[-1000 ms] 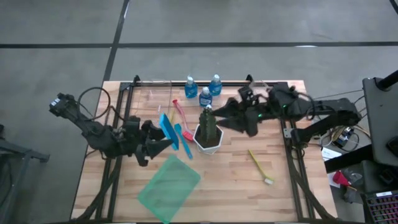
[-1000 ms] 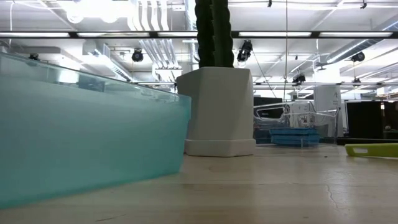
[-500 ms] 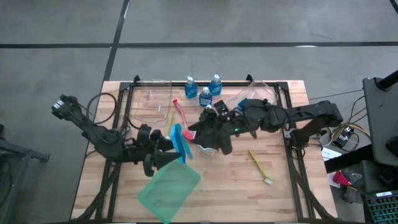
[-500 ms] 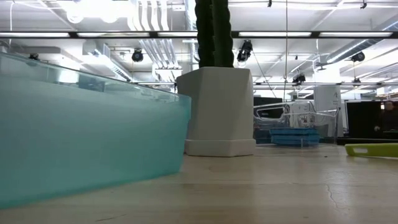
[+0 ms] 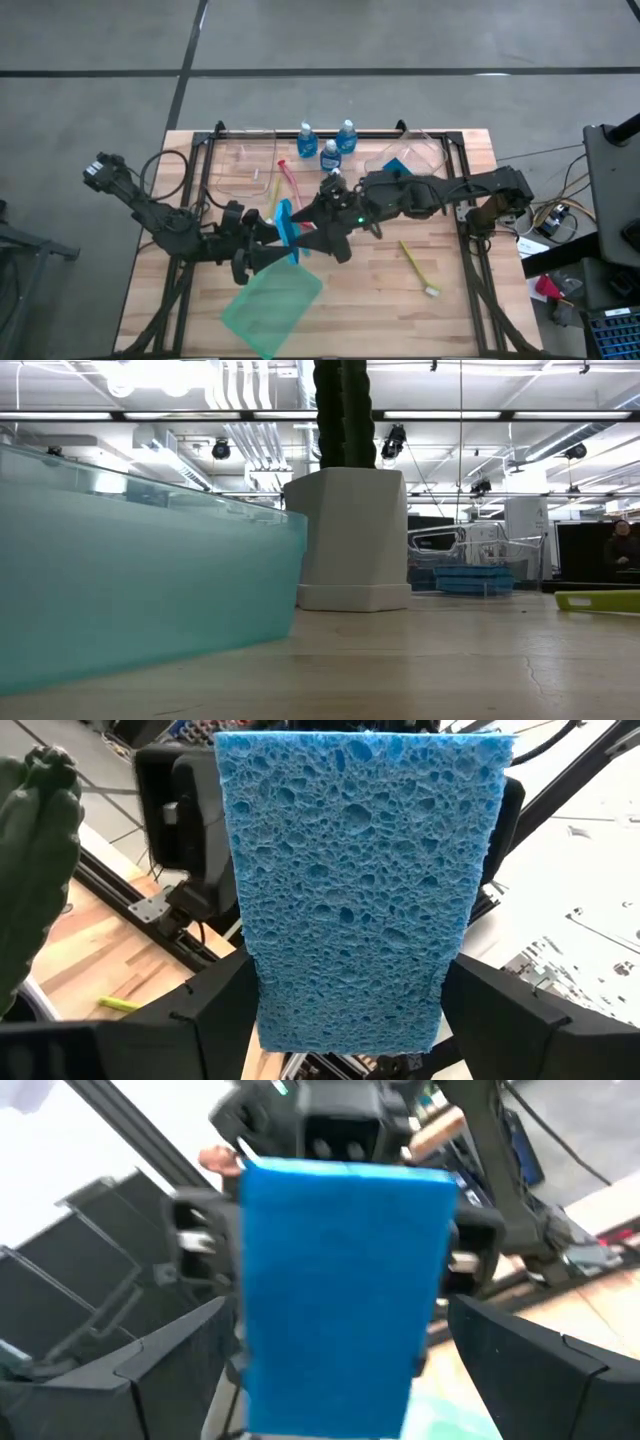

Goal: Pick & Place Kitchen Sink Supplies
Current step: Put the blue sponge into the right transparent bin

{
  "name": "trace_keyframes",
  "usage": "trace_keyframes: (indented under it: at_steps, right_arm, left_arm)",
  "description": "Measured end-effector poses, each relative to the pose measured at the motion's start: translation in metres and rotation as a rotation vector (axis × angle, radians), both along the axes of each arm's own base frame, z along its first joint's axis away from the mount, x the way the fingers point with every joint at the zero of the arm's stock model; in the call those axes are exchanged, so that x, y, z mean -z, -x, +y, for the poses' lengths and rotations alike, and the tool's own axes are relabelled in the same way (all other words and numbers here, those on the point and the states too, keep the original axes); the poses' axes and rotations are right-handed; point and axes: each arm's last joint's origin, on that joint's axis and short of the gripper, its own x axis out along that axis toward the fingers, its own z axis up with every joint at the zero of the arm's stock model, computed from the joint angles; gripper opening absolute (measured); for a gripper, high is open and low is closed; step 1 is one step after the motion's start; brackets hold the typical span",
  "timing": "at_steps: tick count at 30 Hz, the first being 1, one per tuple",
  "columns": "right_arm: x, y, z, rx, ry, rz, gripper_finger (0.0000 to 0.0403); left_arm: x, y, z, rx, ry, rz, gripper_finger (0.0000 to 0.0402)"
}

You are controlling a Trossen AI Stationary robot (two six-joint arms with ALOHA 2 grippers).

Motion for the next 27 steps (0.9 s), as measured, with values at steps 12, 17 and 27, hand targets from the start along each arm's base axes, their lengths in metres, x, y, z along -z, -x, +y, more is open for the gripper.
trace_keyframes:
  at_steps: [12, 17, 27]
  right_arm:
    - [-0.0023, -0.0010, -0.0006, -0.002, 0.014, -0.016, 0.0368]
    - [-0.0028, -0.0019, -0.0005, 0.000, 0.015, -0.028, 0.0368]
    - [-0.0058, -0.0023, -0.0016, 0.026, 0.014, -0.060, 0.0368]
  left_arm:
    - [-0.0002, 0.0003, -0.0007, 0.021, -0.002, -0.002, 0.0280]
    - [-0.0001, 0.0003, -0.0007, 0.022, -0.002, -0.002, 0.0280]
    - [0.0000, 0.0002, -0.0008, 0.025, -0.001, -0.002, 0.0280]
